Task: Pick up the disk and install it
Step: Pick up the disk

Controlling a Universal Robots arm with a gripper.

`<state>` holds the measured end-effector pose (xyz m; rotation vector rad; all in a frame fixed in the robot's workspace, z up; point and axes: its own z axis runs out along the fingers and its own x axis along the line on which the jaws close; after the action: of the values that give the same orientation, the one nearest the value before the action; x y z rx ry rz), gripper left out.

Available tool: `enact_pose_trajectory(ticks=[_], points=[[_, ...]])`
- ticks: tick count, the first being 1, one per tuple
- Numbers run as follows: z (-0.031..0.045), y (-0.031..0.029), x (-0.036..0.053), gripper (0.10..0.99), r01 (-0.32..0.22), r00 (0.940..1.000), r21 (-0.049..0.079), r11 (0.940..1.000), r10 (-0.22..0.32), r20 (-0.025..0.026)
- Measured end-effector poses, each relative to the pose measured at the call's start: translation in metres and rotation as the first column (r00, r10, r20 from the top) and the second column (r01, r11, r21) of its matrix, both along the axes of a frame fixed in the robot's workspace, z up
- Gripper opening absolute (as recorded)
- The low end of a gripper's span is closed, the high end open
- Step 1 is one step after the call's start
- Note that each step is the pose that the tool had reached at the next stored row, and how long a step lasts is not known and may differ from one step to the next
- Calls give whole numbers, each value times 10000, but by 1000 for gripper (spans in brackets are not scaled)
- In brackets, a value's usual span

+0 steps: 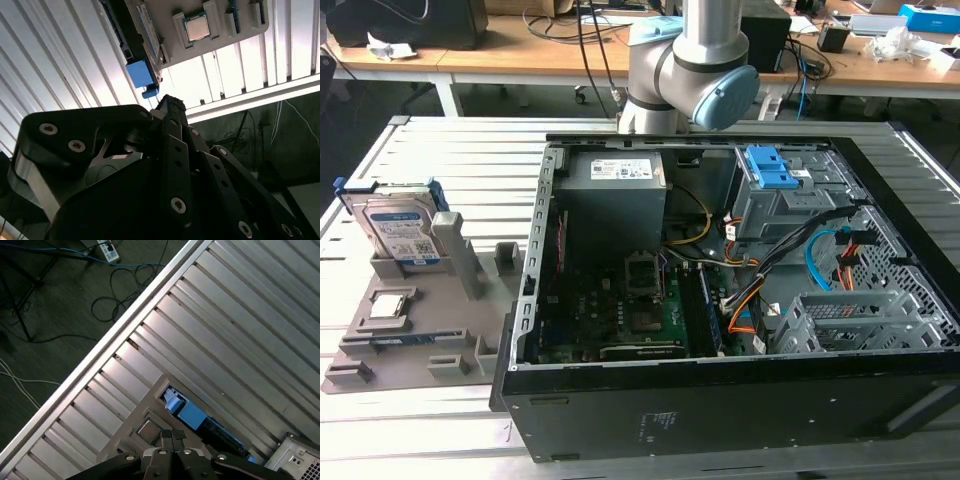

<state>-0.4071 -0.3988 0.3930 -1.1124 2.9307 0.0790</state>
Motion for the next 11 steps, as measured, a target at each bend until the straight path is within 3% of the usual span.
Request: enact_pose_trajectory(ticks=[8,11], points=[[0,0,0,106,-1117,9937,0,9937,1117,-1],[0,0,0,106,-1700,9854,0,9854,1700,0]])
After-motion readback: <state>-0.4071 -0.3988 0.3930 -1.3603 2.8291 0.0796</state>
